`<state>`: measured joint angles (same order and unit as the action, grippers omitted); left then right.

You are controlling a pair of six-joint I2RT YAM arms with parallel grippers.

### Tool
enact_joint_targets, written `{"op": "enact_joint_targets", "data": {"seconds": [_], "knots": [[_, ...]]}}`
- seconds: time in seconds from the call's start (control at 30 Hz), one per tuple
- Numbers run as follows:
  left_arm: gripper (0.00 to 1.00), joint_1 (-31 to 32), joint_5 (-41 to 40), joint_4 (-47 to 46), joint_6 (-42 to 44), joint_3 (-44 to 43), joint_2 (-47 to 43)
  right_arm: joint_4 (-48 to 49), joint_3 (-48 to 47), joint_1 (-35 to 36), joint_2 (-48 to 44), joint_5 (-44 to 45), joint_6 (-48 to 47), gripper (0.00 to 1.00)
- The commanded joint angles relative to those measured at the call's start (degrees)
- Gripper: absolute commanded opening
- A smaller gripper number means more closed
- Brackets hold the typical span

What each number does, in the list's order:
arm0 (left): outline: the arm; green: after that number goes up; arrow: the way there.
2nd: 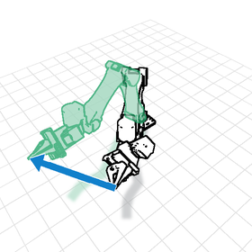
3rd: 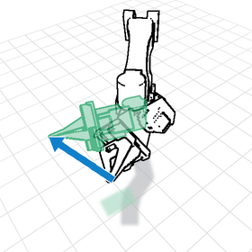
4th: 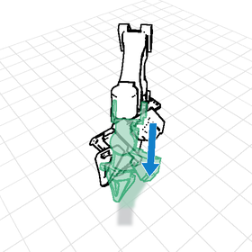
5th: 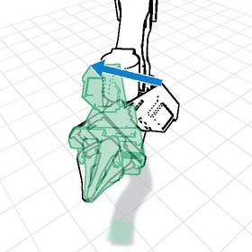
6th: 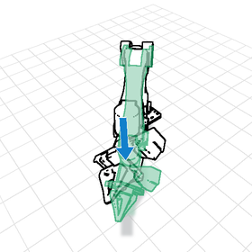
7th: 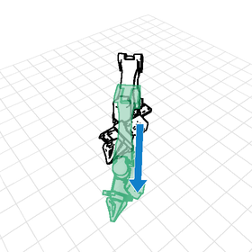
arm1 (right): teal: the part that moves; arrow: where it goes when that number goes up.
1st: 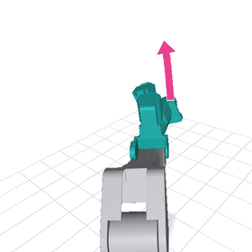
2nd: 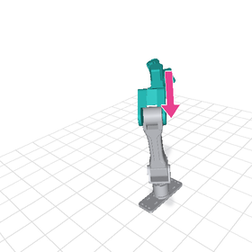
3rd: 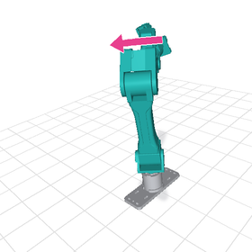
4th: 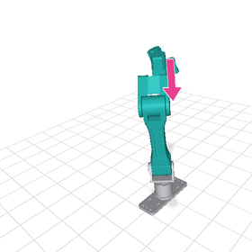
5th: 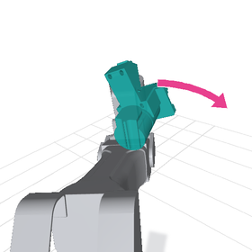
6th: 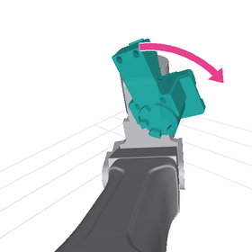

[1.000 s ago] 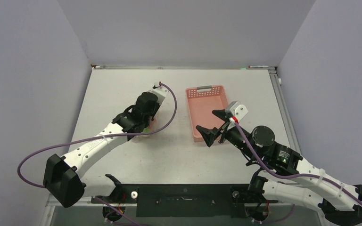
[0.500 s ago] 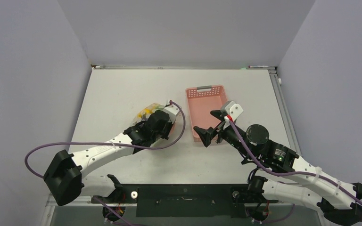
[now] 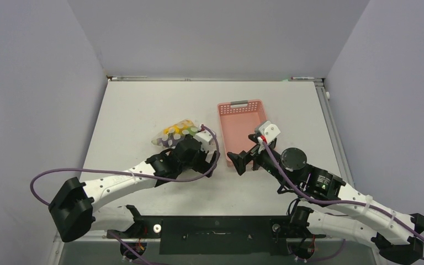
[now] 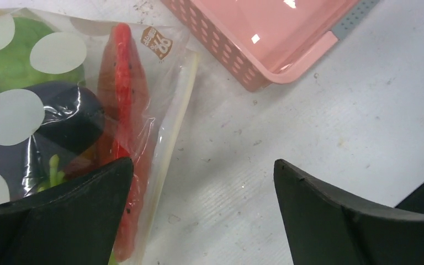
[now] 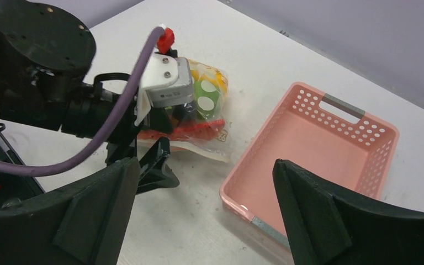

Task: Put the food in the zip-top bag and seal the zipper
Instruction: Place the zipper food storage bag at the center of the board, then reset both arms

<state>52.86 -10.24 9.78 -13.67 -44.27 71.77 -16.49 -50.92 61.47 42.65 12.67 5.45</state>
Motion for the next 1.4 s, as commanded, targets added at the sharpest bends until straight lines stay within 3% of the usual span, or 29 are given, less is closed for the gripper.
{"op": "enact_joint_targets", "data": {"seconds": [0.0, 0.2, 0.33, 0.53, 0.77, 1.03, 1.2, 1.37], "knots": [[0.96, 1.28, 1.67, -1.51, -1.31, -2.46, -4.68, -0.03, 0.67, -0.47, 0.15, 3.17, 1.33, 0.96], [0.96, 1.54, 3.76, 1.95, -1.46, -5.67, -9.17, -0.51, 1.62, -0.97, 1.64, 4.41, 1.93, 1.0], [0.96, 1.54, 4.77, 5.65, -1.33, -8.27, -10.79, 0.37, 2.75, -1.3, 2.61, 5.27, 1.97, 0.92], [0.96, 1.13, 1.28, 11.84, -2.02, -12.9, -11.62, 0.79, 2.85, -3.16, 5.97, 5.02, 2.77, 0.9], [0.96, -4.45, 0.38, 19.43, -4.09, -17.45, -11.46, 1.59, 2.3, -8.08, 10.94, 1.8, 5.32, 0.9], [0.96, -17.41, 2.41, 21.51, -7.48, -16.91, -16.34, 5.11, 4.67, -21.42, 12.74, -5.75, 10.35, 0.9], [0.96, -18.23, -2.52, 22.39, -6.87, -15.65, -19.57, 7.06, 6.7, -33.84, 11.54, -12.17, 14.04, 0.9], [0.96, -18.23, -8.06, 20.51, -5.16, -12.69, -24.28, 8.08, 8.15, -40.76, 8.59, -14.54, 16.51, 0.9]]}}
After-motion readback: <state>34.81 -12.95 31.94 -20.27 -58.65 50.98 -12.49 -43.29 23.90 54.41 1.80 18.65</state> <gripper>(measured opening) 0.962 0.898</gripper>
